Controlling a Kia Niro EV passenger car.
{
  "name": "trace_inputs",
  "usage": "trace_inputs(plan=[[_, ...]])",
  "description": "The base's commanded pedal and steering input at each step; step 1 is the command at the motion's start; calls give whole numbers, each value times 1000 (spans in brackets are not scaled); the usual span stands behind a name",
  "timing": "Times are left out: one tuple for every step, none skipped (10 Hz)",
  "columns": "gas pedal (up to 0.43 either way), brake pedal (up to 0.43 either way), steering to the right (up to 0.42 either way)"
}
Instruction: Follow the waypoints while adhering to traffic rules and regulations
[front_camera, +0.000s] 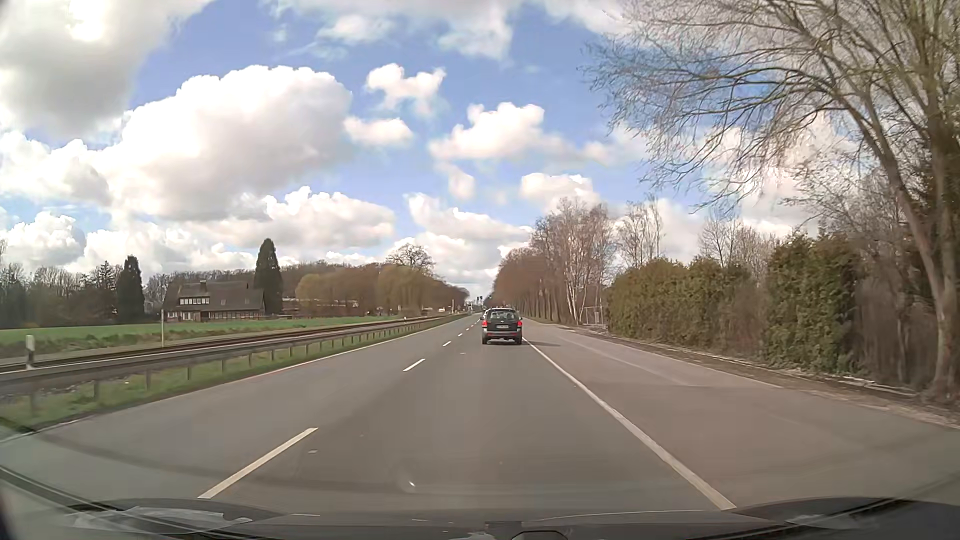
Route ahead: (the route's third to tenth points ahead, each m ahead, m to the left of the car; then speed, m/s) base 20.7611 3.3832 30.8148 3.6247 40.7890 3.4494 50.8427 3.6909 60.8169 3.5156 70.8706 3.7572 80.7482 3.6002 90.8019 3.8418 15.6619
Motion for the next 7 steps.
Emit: trace_inputs(plan=[[248,0,0],[248,0,0],[248,0,1],[248,0,1],[248,0,0],[248,0,1],[248,0,0]])
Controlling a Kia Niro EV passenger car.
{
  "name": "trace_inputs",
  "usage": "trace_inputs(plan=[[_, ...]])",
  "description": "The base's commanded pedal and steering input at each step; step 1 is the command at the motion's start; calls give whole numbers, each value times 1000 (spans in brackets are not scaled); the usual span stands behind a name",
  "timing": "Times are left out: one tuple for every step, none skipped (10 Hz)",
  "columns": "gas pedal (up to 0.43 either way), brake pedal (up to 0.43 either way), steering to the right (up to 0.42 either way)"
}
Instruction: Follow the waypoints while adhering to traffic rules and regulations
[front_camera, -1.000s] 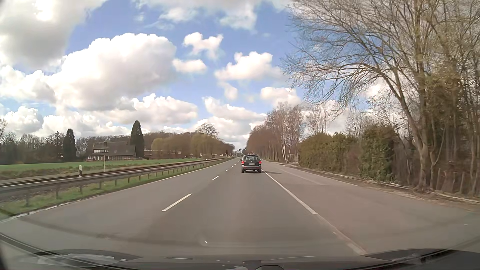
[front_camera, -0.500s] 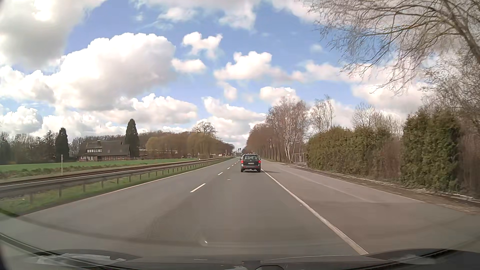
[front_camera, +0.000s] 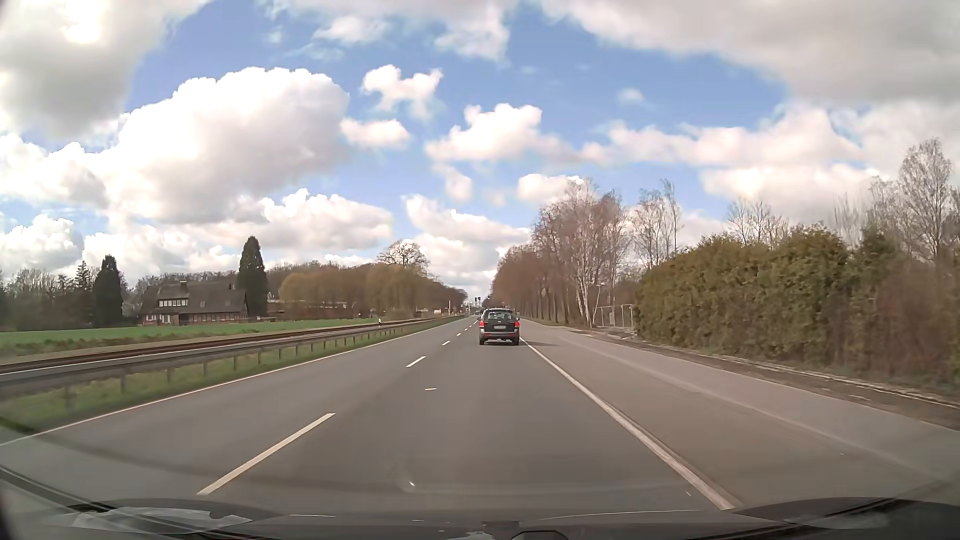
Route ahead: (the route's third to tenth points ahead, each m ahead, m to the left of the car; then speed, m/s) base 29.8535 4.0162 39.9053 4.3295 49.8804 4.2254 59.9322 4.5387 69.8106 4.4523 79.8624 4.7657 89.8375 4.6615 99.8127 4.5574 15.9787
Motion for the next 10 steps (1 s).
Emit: trace_inputs(plan=[[248,0,1],[248,0,1],[248,0,1],[248,0,-1],[248,0,-2],[248,0,-3],[228,0,-4],[197,0,-4],[177,0,-4],[169,0,-4]])
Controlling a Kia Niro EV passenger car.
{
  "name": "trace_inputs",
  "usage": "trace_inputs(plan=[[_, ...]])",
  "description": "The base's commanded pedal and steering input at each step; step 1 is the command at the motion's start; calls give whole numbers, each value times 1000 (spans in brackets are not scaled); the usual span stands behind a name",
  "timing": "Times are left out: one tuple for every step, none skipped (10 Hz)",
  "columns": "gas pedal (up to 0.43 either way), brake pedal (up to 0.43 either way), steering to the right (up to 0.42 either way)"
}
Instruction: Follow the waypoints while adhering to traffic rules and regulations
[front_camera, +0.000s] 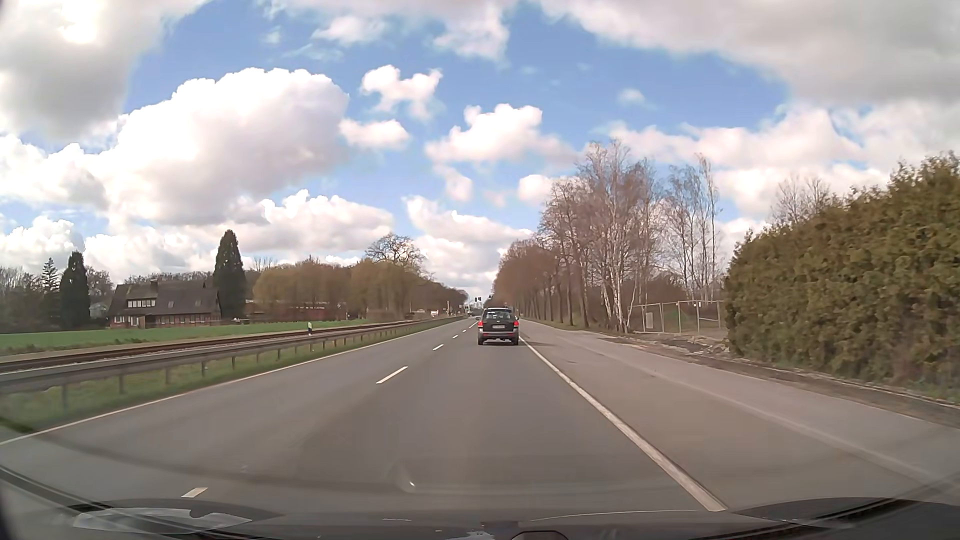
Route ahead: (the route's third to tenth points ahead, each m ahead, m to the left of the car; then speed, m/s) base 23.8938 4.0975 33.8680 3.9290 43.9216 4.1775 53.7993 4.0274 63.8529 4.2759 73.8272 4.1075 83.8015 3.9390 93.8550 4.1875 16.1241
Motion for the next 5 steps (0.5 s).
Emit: trace_inputs(plan=[[157,0,-4],[150,0,-4],[150,0,-4],[150,0,-4],[150,0,-3]])
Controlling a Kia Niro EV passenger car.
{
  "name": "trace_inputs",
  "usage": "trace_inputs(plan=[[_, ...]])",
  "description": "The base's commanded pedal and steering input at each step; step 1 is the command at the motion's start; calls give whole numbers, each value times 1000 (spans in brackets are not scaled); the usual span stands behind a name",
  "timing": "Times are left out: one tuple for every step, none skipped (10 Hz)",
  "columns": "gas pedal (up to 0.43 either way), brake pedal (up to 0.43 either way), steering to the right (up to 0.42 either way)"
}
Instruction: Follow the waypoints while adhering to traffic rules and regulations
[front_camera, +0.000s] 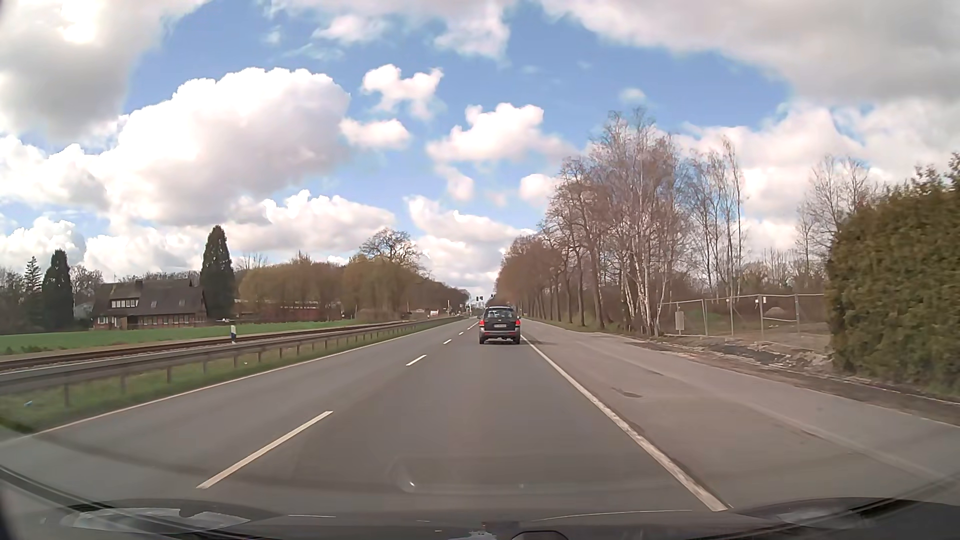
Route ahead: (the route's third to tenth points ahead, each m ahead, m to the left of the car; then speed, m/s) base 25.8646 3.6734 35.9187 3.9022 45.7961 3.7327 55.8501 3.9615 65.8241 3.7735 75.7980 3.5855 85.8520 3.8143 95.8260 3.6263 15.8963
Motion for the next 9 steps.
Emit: trace_inputs(plan=[[150,0,-3],[157,0,-3],[169,0,-3],[177,0,-3],[177,0,-3],[177,0,-3],[177,0,-3],[177,0,-2],[177,0,-2]])
